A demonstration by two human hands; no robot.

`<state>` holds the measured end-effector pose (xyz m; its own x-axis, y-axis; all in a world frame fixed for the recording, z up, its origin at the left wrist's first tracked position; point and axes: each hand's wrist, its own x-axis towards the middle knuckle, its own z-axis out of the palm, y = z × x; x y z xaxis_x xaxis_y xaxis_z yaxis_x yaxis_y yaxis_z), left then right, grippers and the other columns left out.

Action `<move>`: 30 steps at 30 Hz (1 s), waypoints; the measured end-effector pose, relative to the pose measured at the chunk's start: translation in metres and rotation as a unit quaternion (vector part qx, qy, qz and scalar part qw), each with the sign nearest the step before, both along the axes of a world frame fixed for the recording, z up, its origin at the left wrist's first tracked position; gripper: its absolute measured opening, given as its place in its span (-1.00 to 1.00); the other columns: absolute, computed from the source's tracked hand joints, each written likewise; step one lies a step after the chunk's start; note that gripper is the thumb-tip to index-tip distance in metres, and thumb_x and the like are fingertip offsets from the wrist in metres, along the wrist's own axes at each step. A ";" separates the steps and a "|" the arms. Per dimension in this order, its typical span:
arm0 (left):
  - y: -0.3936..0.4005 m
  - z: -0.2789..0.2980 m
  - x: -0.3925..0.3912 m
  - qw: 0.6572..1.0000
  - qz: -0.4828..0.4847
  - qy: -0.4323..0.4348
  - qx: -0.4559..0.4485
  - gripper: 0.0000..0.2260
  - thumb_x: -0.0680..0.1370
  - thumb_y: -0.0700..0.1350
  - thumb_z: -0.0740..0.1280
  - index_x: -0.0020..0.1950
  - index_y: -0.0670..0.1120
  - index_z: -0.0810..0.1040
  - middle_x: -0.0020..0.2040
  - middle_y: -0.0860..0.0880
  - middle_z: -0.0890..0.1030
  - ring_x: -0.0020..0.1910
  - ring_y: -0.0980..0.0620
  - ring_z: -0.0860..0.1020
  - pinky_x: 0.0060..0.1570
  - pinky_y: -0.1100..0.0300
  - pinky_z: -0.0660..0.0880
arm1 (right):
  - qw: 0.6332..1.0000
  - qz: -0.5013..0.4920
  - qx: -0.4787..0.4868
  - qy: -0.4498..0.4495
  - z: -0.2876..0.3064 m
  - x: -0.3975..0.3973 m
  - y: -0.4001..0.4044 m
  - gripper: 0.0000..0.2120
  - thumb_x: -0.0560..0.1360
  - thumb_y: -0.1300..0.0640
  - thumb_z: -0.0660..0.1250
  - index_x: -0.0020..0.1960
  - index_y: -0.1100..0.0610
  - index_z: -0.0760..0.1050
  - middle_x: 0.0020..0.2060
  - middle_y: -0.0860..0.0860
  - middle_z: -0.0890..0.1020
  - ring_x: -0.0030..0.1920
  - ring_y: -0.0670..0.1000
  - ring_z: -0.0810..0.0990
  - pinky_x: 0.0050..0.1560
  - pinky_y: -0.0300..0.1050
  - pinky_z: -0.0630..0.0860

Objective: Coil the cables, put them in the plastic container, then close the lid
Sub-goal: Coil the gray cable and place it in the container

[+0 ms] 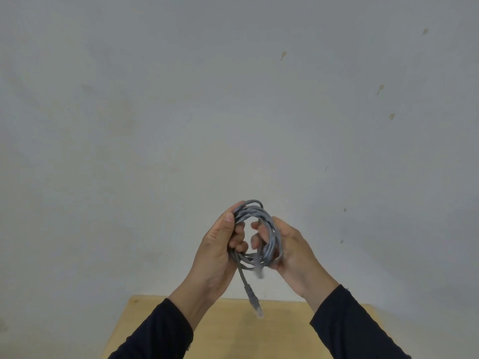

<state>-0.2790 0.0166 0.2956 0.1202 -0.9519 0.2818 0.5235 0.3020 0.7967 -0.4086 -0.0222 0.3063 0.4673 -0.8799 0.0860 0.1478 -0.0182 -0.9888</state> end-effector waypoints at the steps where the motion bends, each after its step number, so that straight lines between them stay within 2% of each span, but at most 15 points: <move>1: -0.001 0.001 -0.002 1.000 0.015 -0.008 -0.001 -0.71 0.47 0.03 0.21 0.07 -0.02 0.62 -0.38 0.06 0.36 -0.46 0.15 0.27 -0.41 0.31 0.36 | 1.000 0.008 -0.005 0.005 -0.002 0.001 0.002 -0.82 0.55 0.22 0.21 -0.17 0.14 0.55 -0.44 0.02 0.58 -0.44 -0.01 0.48 -0.34 -0.12 0.33; 3: -0.005 0.002 -0.002 0.998 0.060 -0.019 0.014 -0.73 0.49 0.03 0.22 0.04 -0.01 0.64 -0.39 0.06 0.34 -0.45 0.14 0.27 -0.41 0.31 0.36 | 0.999 -0.007 -0.034 0.003 -0.005 0.004 0.008 -0.80 0.55 0.23 0.20 -0.17 0.20 0.56 -0.43 0.06 0.58 -0.47 -0.02 0.46 -0.44 -0.17 0.34; 5: -0.009 0.003 0.001 0.993 0.111 -0.018 0.035 -0.76 0.56 -0.03 0.19 0.03 -0.01 0.64 -0.36 0.05 0.37 -0.47 0.15 0.28 -0.43 0.34 0.34 | 0.995 -0.067 -0.078 -0.013 -0.008 0.005 0.013 -0.76 0.59 0.24 0.13 -0.14 0.24 0.54 -0.37 0.09 0.63 -0.47 -0.02 0.45 -0.49 -0.22 0.34; 7: -0.013 0.003 0.004 0.987 0.152 -0.015 0.046 -0.77 0.60 -0.08 0.16 0.02 -0.01 0.63 -0.33 0.03 0.38 -0.49 0.17 0.29 -0.46 0.37 0.32 | 0.978 -0.137 -0.157 0.001 -0.013 0.009 0.017 -0.70 0.62 0.16 0.05 -0.08 0.13 0.55 -0.27 0.07 0.67 -0.42 -0.06 0.50 -0.43 -0.23 0.40; 8: -0.015 0.003 0.004 0.985 0.163 -0.016 0.049 -0.76 0.60 -0.09 0.16 0.02 -0.01 0.63 -0.32 0.02 0.38 -0.50 0.17 0.29 -0.47 0.37 0.32 | 0.958 -0.172 -0.227 0.045 -0.017 0.012 0.018 -0.70 0.62 0.10 0.03 -0.03 0.07 0.54 -0.24 0.05 0.66 -0.37 -0.10 0.52 -0.37 -0.27 0.42; 11: -0.016 0.003 0.007 0.983 0.177 -0.005 0.057 -0.77 0.61 -0.10 0.16 0.01 -0.01 0.63 -0.32 0.02 0.38 -0.52 0.19 0.30 -0.49 0.38 0.32 | 0.845 -0.244 -0.443 0.176 -0.028 0.011 0.019 -0.73 0.56 0.10 0.06 0.19 0.07 0.42 -0.08 -0.04 0.53 -0.14 -0.19 0.50 -0.15 -0.46 0.38; 14: -0.014 0.003 0.011 0.982 0.181 0.001 0.054 -0.76 0.61 -0.11 0.15 -0.01 -0.01 0.63 -0.32 0.01 0.37 -0.52 0.19 0.30 -0.51 0.39 0.32 | 0.753 -0.267 -0.557 0.227 -0.035 0.007 0.016 -0.56 0.47 0.18 0.23 0.34 0.12 0.30 -0.01 -0.04 0.37 -0.08 -0.18 0.42 -0.10 -0.45 0.39; 16: -0.013 0.004 0.011 0.982 0.181 -0.001 0.050 -0.75 0.61 -0.11 0.15 -0.01 0.00 0.63 -0.32 0.01 0.36 -0.51 0.19 0.30 -0.51 0.39 0.32 | 0.697 -0.275 -0.617 0.240 -0.037 0.007 0.016 -0.51 0.45 0.17 0.32 0.34 0.05 0.30 -0.08 -0.04 0.33 -0.17 -0.10 0.40 -0.21 -0.37 0.42; 19: -0.011 0.005 0.009 0.983 0.174 -0.010 0.049 -0.75 0.61 -0.10 0.15 0.00 0.02 0.64 -0.34 0.03 0.37 -0.50 0.17 0.28 -0.50 0.37 0.32 | 0.655 -0.260 -0.669 0.235 -0.035 0.013 0.018 -0.76 0.47 0.15 0.34 0.13 0.07 0.54 -0.16 -0.05 0.32 -0.23 -0.06 0.37 -0.31 -0.30 0.41; 20: -0.011 0.005 0.008 0.985 0.168 -0.012 0.047 -0.75 0.61 -0.09 0.15 -0.01 0.03 0.64 -0.35 0.04 0.38 -0.50 0.16 0.29 -0.49 0.37 0.32 | 0.654 -0.255 -0.673 0.233 -0.034 0.014 0.017 -0.83 0.47 0.15 0.33 0.05 0.09 0.60 -0.18 -0.06 0.32 -0.23 -0.06 0.36 -0.31 -0.31 0.39; 22: -0.009 0.005 0.008 0.988 0.149 -0.005 0.041 -0.74 0.61 -0.08 0.15 -0.01 0.03 0.65 -0.36 0.06 0.40 -0.49 0.16 0.30 -0.47 0.37 0.34 | 0.678 -0.239 -0.660 0.218 -0.035 0.016 0.014 -0.87 0.48 0.14 0.33 -0.05 0.12 0.63 -0.21 -0.07 0.33 -0.24 -0.06 0.37 -0.27 -0.33 0.36; 26: -0.006 0.003 0.011 0.994 0.100 0.020 0.037 -0.75 0.60 -0.05 0.14 0.04 0.02 0.63 -0.36 0.07 0.41 -0.49 0.18 0.31 -0.44 0.36 0.34 | 0.780 -0.224 -0.561 0.163 -0.028 0.012 0.013 -0.83 0.40 -0.03 0.39 -0.15 0.07 0.62 -0.16 -0.10 0.36 -0.17 -0.08 0.42 -0.14 -0.38 0.37; 28: -0.005 -0.002 0.013 0.995 0.091 0.023 0.030 -0.74 0.60 -0.05 0.13 0.04 0.02 0.63 -0.35 0.07 0.40 -0.47 0.18 0.31 -0.39 0.33 0.34 | 0.799 -0.265 -0.514 0.165 -0.024 0.009 0.013 -0.78 0.39 -0.09 0.37 -0.01 -0.05 0.59 -0.04 -0.04 0.37 -0.06 -0.02 0.42 0.01 -0.40 0.34; 30: -0.002 -0.007 0.012 0.996 0.080 0.020 0.025 -0.73 0.61 -0.06 0.12 0.06 -0.01 0.62 -0.34 0.07 0.41 -0.46 0.18 0.31 -0.38 0.35 0.37 | 0.819 -0.268 -0.476 0.174 -0.022 0.010 0.014 -0.71 0.48 -0.07 0.24 0.19 -0.17 0.48 0.07 -0.01 0.37 0.02 -0.03 0.41 0.06 -0.45 0.32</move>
